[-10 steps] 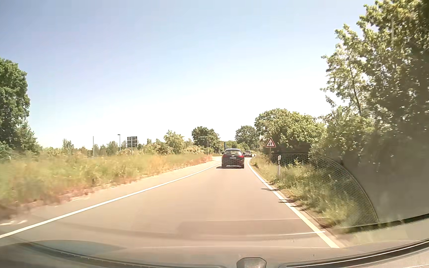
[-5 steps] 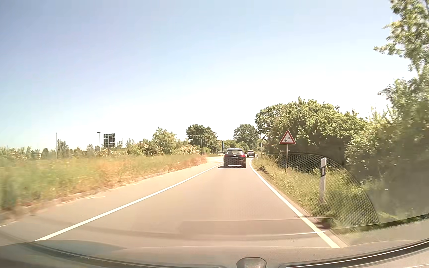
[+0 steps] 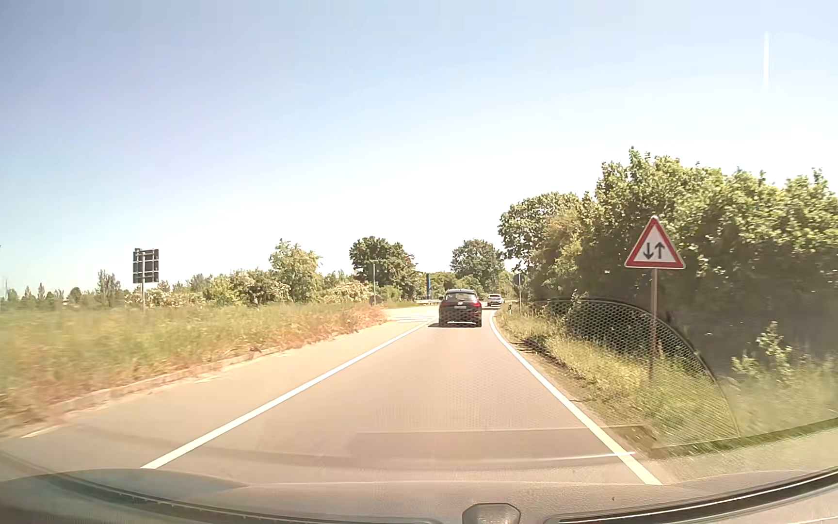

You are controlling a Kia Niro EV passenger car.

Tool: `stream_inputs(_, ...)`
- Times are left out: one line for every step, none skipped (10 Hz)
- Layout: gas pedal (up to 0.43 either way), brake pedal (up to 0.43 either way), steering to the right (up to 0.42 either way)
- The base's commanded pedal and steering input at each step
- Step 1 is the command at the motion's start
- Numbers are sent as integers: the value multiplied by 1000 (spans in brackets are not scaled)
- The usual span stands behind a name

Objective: Follow the waypoints while adhering to traffic rules and regulations

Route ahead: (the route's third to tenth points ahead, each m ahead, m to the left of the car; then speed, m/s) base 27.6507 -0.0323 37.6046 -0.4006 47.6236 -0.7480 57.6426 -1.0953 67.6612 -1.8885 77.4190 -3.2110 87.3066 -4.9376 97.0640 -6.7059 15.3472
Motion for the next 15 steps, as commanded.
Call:
stream_inputs(59, 30, 9)
stream_inputs(59, 30, 9)
stream_inputs(59, 30, 10)
stream_inputs(59, 30, 10)
stream_inputs(59, 30, 10)
stream_inputs(59, 30, 10)
stream_inputs(59, 30, 10)
stream_inputs(59, 30, 10)
stream_inputs(59, 30, 10)
stream_inputs(59, 30, 10)
stream_inputs(59, 30, 10)
stream_inputs(59, 30, 10)
stream_inputs(59, 30, 10)
stream_inputs(59, 30, 10)
stream_inputs(59, 30, 10)
